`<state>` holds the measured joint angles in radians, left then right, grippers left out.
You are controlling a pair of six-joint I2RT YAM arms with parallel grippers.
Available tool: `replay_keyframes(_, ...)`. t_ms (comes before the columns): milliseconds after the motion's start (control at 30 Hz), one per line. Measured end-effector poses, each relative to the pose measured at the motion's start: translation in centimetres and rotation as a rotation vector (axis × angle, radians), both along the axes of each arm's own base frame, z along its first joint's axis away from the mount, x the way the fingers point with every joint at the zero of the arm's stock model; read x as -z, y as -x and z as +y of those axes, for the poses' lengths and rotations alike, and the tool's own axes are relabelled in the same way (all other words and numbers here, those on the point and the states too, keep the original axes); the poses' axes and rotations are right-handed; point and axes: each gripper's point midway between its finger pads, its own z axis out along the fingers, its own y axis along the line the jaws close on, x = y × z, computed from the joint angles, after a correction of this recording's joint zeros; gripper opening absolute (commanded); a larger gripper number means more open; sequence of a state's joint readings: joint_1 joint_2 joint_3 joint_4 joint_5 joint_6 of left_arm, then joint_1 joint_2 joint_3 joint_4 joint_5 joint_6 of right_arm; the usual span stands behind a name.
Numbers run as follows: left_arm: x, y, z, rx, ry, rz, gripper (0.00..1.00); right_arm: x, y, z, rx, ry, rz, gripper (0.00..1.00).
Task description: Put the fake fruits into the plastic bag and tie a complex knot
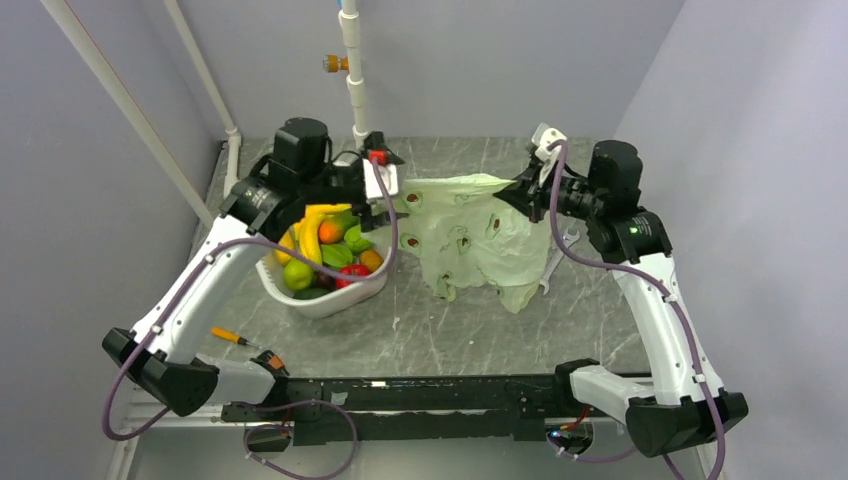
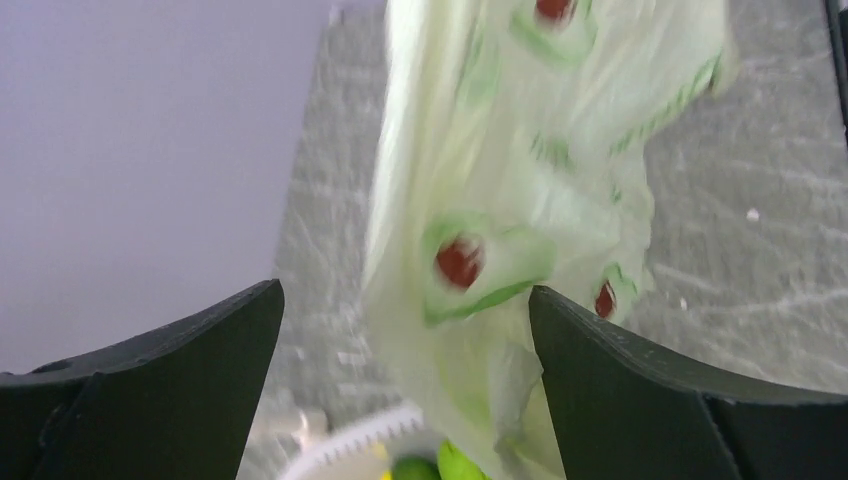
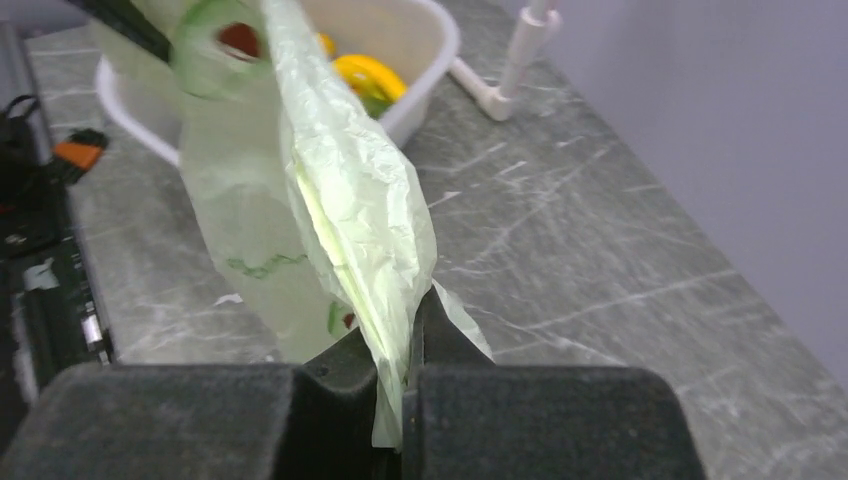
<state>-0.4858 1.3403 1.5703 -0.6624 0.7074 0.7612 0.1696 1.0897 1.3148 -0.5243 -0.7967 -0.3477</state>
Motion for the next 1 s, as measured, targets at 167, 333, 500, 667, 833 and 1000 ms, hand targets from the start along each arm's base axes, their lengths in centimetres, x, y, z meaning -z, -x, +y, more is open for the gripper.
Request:
replay_keyframes(167, -3.3, 4.8, -6.2, 0.167, 0.056, -0.127, 0.99, 1.1, 1.6, 2.7, -0.093, 0.013, 0.047, 0.0)
replay_keyframes(333, -4.3, 5.6, -10.7, 0.233, 0.081, -0.169, 0.68, 2.0, 2.1, 4.4, -0.129, 0.034, 0.076, 0.03)
replay_keyframes(500, -1.4, 5.3, -13.2, 0.241, 0.025, -0.139, 0.01, 2.2, 2.3, 4.7, -0.132, 0.049, 0.075, 0.2)
replay_keyframes(667, -1.5, 4.1, -12.6, 0.179, 0.013, -0.109, 0.0, 3.0, 2.2, 3.4, -0.069, 0.102, 0.056, 0.9)
replay_keyframes(833, -1.7, 2.1, -9.6, 0.127, 0.115, 0.036, 0.0, 4.6, 1.3, -0.2, 0.066, 0.137, 0.053, 0.99)
replay_keyframes(1000, -3.1, 2.6, -9.3, 0.172, 0.206, 0.126, 0.0, 7.2, -0.1, -0.9, 0.088, 0.139, 0.124, 0.94)
